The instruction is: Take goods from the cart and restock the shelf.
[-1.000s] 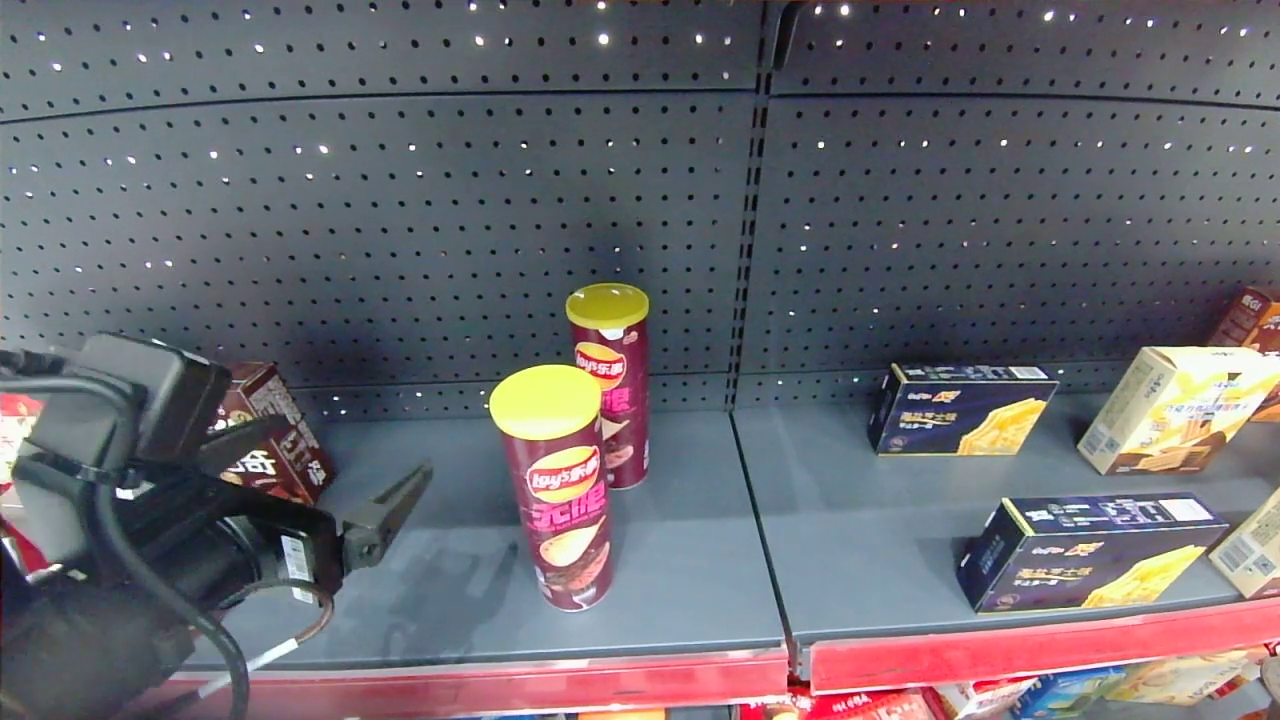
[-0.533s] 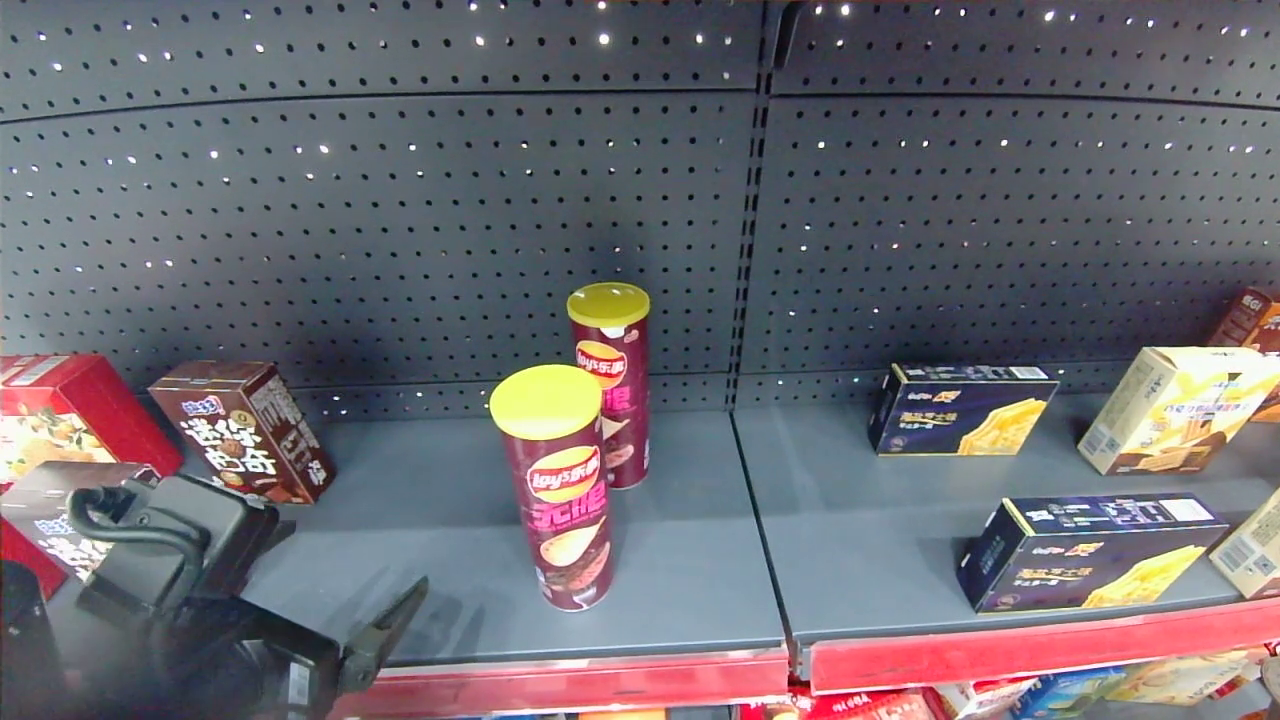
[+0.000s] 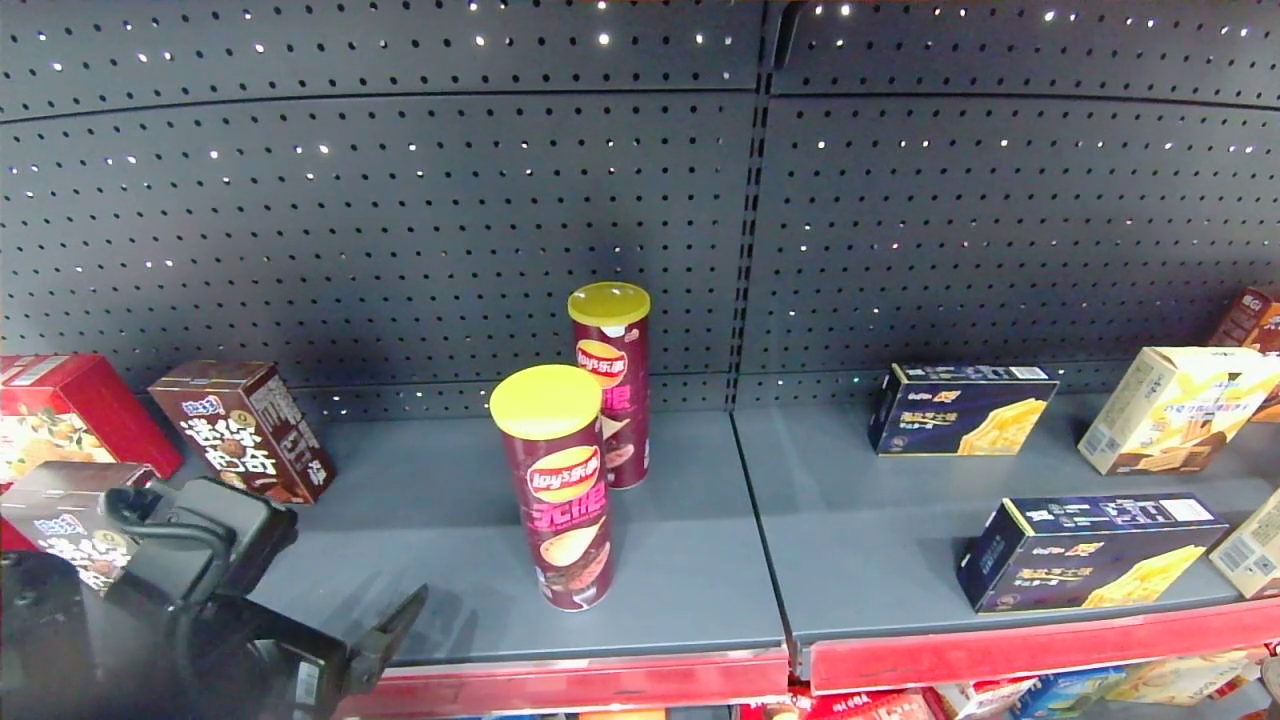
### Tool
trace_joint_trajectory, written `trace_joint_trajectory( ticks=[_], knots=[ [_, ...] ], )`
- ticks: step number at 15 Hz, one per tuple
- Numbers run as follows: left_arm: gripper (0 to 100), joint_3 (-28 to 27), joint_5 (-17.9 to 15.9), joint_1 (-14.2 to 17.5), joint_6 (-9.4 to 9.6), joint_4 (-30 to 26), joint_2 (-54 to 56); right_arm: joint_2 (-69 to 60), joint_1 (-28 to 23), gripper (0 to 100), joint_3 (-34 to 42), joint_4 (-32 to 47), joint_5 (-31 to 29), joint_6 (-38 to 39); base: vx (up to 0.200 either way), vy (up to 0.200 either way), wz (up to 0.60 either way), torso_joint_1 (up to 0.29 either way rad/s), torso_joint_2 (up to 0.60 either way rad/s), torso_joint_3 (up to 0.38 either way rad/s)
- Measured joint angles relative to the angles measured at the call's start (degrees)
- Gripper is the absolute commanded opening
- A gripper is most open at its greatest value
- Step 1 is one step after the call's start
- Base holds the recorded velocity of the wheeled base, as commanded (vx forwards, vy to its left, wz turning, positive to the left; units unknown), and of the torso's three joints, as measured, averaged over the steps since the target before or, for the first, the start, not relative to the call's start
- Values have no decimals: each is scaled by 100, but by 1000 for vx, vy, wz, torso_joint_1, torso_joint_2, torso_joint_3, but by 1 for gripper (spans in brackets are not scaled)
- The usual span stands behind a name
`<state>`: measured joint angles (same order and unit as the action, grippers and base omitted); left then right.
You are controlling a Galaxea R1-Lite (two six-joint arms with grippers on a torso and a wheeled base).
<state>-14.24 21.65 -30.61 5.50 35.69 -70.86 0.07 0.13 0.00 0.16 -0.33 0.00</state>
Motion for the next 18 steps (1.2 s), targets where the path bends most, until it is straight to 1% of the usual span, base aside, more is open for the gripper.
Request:
trace_joint_trajectory(
  ticks=[3,5,8,10,12,15,18],
  knots=[
    [100,-397,144,169,-15,22,-584,0,0,100,0,2,0,0,0,0,0,0,0,0],
    [100,-684,155,308,-49,43,-964,0,0,100,0,2,0,0,0,0,0,0,0,0],
    [100,-1048,150,388,-66,57,-1421,2,0,100,0,2,-2,0,0,0,0,0,0,0],
    [100,-1310,148,394,-162,67,-1690,2,0,100,0,2,-2,0,0,0,0,0,0,0],
    [100,-1517,145,357,-206,73,-1908,2,0,100,0,2,0,0,0,0,0,0,0,0],
    [100,-1569,134,228,-219,67,-2059,2,0,100,0,0,-2,2,0,0,0,0,0,0],
    [100,-1566,130,-12,-274,68,-2105,4,0,100,0,2,0,0,0,0,0,0,0,0]
  ],
)
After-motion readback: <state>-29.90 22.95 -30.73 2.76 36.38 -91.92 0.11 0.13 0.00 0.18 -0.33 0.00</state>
